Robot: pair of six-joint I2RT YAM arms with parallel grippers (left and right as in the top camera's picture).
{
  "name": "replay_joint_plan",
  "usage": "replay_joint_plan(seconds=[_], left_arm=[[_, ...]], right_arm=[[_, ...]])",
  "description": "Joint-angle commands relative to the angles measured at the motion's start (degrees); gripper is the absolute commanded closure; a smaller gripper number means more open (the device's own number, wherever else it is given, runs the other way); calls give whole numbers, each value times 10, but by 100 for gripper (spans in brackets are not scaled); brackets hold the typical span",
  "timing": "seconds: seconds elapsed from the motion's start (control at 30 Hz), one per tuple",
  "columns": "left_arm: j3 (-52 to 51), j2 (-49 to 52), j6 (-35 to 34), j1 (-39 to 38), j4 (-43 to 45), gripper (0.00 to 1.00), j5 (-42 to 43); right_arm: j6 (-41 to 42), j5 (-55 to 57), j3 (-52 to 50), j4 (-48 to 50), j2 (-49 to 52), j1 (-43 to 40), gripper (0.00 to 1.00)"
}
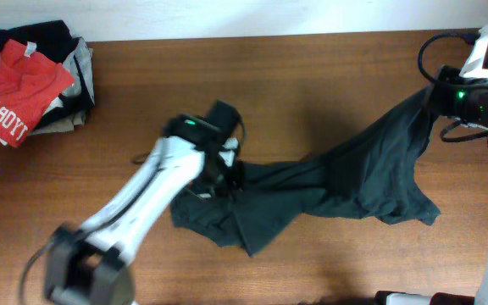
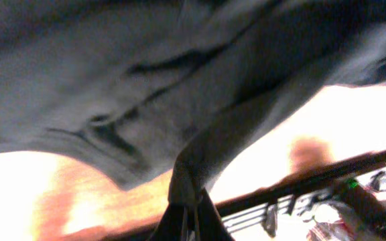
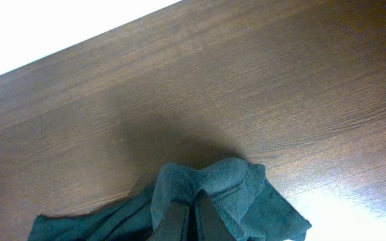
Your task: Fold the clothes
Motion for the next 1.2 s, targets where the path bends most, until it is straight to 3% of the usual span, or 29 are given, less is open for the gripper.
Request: replay_joint_plan(seconds=[0.0, 0.13, 0.23, 0.3, 0.37, 0.43, 0.47, 0.53, 0.63, 0.7, 0.73, 0.8, 0.87, 0.97, 1.03, 1.1, 1.17], left_arm=[[112, -191, 27, 103, -73, 99, -110], [197, -346, 24, 229, -133, 99, -190], [232, -393, 24, 268, -103, 99, -207], [228, -342, 24, 280, -57, 99, -206], [228, -212, 24, 281, 6, 99, -206], [234, -66, 24, 292, 172, 99, -203], [298, 12, 24, 308, 247, 99, -187], [413, 40, 48, 320, 238, 99, -178], [733, 41, 100, 347, 200, 99, -195], [836, 41, 100, 365, 145, 99, -194], [840, 41, 100, 366, 115, 99, -189], [795, 71, 100, 365, -69, 99, -178], [717, 125, 100, 365, -167, 99, -165], [569, 175, 100, 365, -224, 99, -122], [534, 161, 100, 365, -266, 99, -124], [512, 103, 108, 362, -266, 99, -125], [448, 14, 111, 362, -266, 99, -124]], right_arm=[[-3, 0, 3, -1, -16, -2, 96], [-3, -43, 3, -24, -78, -2, 96], [-6, -43, 3, -30, -114, -2, 96], [-6, -54, 3, 4, -87, -2, 96], [-8, -87, 3, 57, -11, -2, 96], [-8, -155, 3, 173, 68, -2, 96], [-4, -197, 12, 244, 88, -3, 96], [-4, -196, 68, 248, 87, -12, 96], [-19, -196, 318, 165, 87, -74, 96], [-30, -196, 399, 81, 87, -116, 96], [-40, -194, 398, 54, 87, -120, 96], [-52, -179, 362, -48, 117, -118, 96], [-56, -177, 289, -104, 145, -118, 96], [-66, -178, 103, -110, 147, -118, 96], [-67, -177, 17, -110, 128, -118, 96], [-66, -171, -20, -110, 85, -118, 96], [-27, -84, -43, -121, 24, -118, 96]])
